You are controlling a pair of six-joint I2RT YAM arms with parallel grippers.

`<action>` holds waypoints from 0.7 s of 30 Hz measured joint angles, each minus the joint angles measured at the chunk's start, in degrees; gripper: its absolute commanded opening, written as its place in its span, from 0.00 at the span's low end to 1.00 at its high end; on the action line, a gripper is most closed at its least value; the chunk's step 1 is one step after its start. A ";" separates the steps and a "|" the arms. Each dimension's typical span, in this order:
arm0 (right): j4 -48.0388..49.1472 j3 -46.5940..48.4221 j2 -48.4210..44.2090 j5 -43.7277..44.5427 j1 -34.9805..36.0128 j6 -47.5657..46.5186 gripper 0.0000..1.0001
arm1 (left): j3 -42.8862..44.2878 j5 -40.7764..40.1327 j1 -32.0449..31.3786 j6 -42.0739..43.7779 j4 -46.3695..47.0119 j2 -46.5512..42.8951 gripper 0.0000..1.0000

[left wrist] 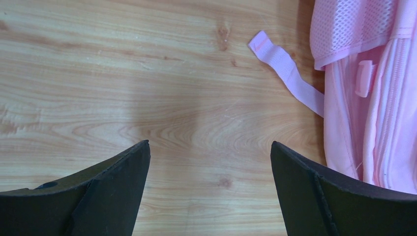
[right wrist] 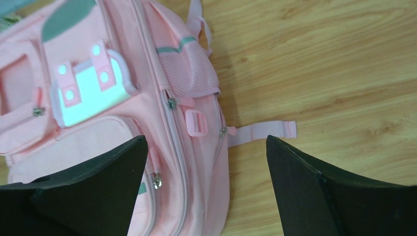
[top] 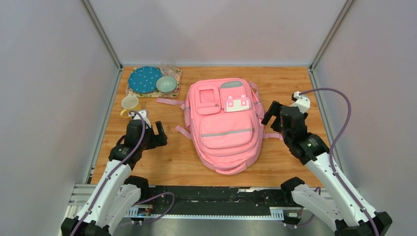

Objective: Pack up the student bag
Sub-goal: Reset both arms

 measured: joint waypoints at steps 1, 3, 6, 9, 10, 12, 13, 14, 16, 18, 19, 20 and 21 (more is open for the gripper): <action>0.42 0.94 -0.24 -0.07 0.02 -0.11 0.94 | 0.31 0.00 0.00 0.24 -0.09 -0.42 0.98; 1.33 2.16 -1.16 -0.15 0.04 -0.24 0.94 | 1.44 0.09 0.00 0.44 -0.50 -1.01 0.98; 2.01 3.54 -3.08 -0.92 0.07 -0.50 0.94 | 3.61 0.59 0.00 0.61 -0.87 -1.68 0.98; 2.10 5.01 -4.44 -2.32 0.11 -1.07 0.94 | 6.25 1.33 0.00 0.61 -1.36 -2.29 0.98; 2.10 5.33 -4.68 -2.71 0.11 -1.22 0.94 | 6.97 1.70 0.00 0.63 -1.40 -2.47 0.98; 2.05 5.66 -5.22 -3.30 0.11 -1.38 0.94 | 8.50 2.32 0.00 0.63 -1.51 -2.75 0.98; 2.01 5.66 -5.33 -3.43 0.11 -1.42 0.94 | 9.07 2.73 0.00 0.63 -1.53 -2.84 0.98; 1.97 5.66 -5.60 -3.65 0.11 -1.46 0.94 | 9.73 3.23 0.00 0.66 -1.60 -2.84 0.98; 1.97 5.66 -6.14 -3.85 0.11 -1.53 0.95 | 10.62 3.87 0.00 0.68 -1.77 -2.82 0.98; 1.92 5.68 -6.80 -4.09 0.11 -1.68 0.95 | 11.23 4.37 0.00 0.83 -2.34 -2.75 0.98; 1.86 5.75 -7.17 -4.15 0.11 -1.73 0.95 | 11.37 4.55 0.00 0.92 -2.54 -2.73 0.98; 1.73 5.81 -7.41 -4.17 0.11 -1.75 0.95 | 11.43 4.81 0.00 1.03 -2.71 -2.71 0.98; 1.46 5.92 -7.54 -4.15 0.11 -1.86 0.95 | 11.54 4.94 0.00 1.16 -2.97 -2.60 0.98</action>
